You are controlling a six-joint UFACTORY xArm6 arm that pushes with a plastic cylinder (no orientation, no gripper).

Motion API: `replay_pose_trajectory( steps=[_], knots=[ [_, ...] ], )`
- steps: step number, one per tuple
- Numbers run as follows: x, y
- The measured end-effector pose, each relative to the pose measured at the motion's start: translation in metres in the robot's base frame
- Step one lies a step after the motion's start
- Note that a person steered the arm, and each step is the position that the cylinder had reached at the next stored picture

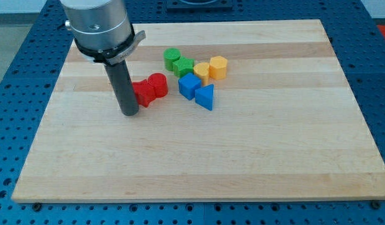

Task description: Move the red star along with red circle closer to the green star

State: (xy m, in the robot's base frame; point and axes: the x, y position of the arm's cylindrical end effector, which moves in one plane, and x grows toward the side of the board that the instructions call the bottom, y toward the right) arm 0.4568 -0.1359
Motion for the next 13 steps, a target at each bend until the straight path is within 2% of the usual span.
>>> replay_pose_trajectory(
  steps=[2, 5, 7, 9, 13],
  knots=[
    [-0.015, 0.0],
    [-0.007, 0.0],
    [-0.007, -0.062],
    [-0.029, -0.052],
    [-0.029, -0.035]
  ],
)
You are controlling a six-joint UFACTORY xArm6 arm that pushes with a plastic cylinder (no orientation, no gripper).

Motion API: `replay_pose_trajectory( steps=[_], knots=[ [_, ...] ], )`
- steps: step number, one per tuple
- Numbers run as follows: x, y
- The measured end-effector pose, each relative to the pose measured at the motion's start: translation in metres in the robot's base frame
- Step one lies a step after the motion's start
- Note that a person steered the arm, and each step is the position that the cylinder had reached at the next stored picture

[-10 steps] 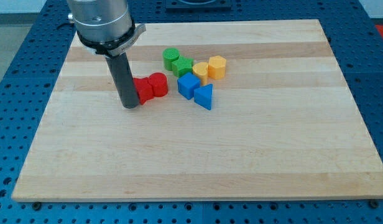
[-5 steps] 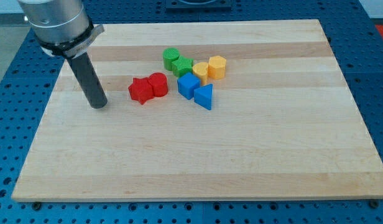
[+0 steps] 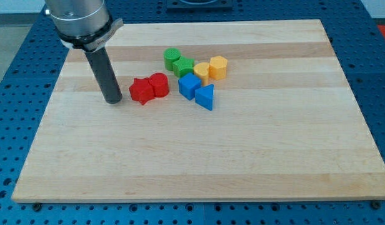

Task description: Move the red star along with red circle closer to the green star

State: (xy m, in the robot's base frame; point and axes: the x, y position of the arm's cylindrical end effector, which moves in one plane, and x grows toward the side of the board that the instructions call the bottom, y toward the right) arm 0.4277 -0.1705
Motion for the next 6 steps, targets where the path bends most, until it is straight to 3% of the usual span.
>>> replay_pose_trajectory(
  steps=[6],
  knots=[
    [-0.004, 0.026]
  ],
)
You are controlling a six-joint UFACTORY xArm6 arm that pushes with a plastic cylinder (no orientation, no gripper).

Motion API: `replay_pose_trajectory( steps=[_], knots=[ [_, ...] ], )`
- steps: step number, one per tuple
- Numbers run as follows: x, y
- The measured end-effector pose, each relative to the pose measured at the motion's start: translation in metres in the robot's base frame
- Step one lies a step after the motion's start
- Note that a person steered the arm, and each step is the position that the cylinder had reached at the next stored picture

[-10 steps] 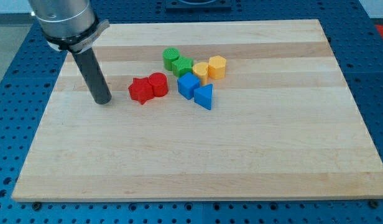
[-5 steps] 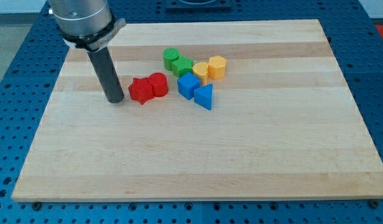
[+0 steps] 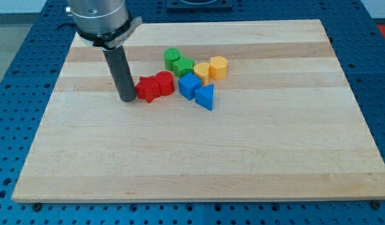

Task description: Move the red star along with red circle closer to the green star

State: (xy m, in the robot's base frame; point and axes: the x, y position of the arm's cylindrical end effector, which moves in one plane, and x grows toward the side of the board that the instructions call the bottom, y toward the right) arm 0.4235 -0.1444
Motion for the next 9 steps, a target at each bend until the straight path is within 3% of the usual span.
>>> replay_pose_trajectory(
  steps=[3, 7, 9],
  knots=[
    [0.001, -0.03],
    [-0.001, 0.013],
    [0.017, -0.026]
  ],
)
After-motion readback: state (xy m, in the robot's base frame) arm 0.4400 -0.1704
